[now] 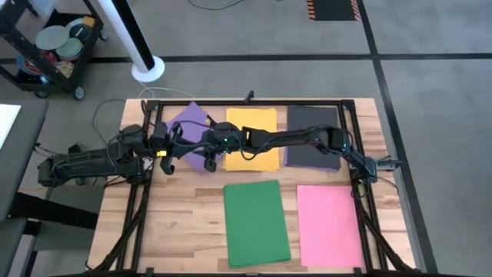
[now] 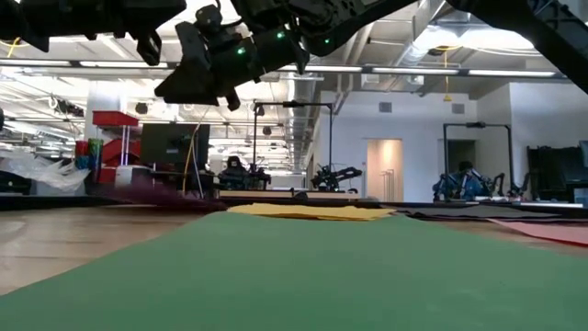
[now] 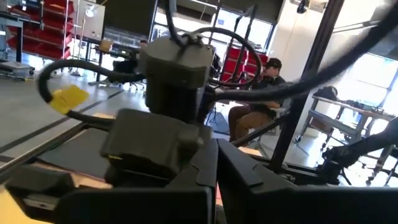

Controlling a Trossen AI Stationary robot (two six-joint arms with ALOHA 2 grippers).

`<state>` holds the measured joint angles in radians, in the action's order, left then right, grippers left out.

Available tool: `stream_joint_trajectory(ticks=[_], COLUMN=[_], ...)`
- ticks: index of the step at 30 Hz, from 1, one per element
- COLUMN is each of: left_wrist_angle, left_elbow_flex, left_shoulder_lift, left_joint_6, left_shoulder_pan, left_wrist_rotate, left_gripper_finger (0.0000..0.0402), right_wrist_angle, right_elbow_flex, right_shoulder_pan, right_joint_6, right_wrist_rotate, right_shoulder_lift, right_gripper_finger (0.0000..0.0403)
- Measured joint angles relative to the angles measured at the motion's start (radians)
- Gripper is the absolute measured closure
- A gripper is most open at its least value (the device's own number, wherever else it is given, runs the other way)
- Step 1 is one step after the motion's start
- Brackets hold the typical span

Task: Organize paper
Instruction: Move the purple paper to the top left of the table

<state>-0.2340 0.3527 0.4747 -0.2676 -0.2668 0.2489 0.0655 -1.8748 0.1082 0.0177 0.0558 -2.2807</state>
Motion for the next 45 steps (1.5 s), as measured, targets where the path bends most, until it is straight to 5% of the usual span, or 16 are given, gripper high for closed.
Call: stream_joint_trajectory(ticks=[6, 14, 31, 37, 45], left_wrist_angle=[0.096, 0.353, 0.393, 0.391, 0.287], left_elbow_flex=[0.0, 0.003, -0.001, -0.001, -0.05], left_shoulder_lift=[0.011, 0.113, 0.438, 0.437, 0.487], left_joint_6=[0.001, -0.048, -0.084, -0.087, -0.183], left_shoulder_pan=[0.0, 0.002, 0.081, 0.081, 0.08], left_wrist_rotate=[0.007, -0.104, -0.231, -0.234, -0.234], left_gripper_finger=[0.0402, 0.0402, 0.0401, 0.0401, 0.0402], right_wrist_angle=[-0.046, -0.308, -0.549, -0.463, -0.127], right_elbow_flex=[0.0, 0.001, 0.008, 0.232, 0.665], right_shoulder_pan=[-0.016, -0.051, -0.068, -0.088, -0.093], right_joint_6=[-0.029, -0.179, -0.256, -0.207, -0.02], right_wrist_rotate=[0.007, -0.008, -0.027, -0.027, -0.063], right_shoulder_lift=[0.021, 0.105, 0.204, 0.244, 0.51], right_gripper_finger=[0.0234, 0.0388, 0.0403, 0.0403, 0.0403])
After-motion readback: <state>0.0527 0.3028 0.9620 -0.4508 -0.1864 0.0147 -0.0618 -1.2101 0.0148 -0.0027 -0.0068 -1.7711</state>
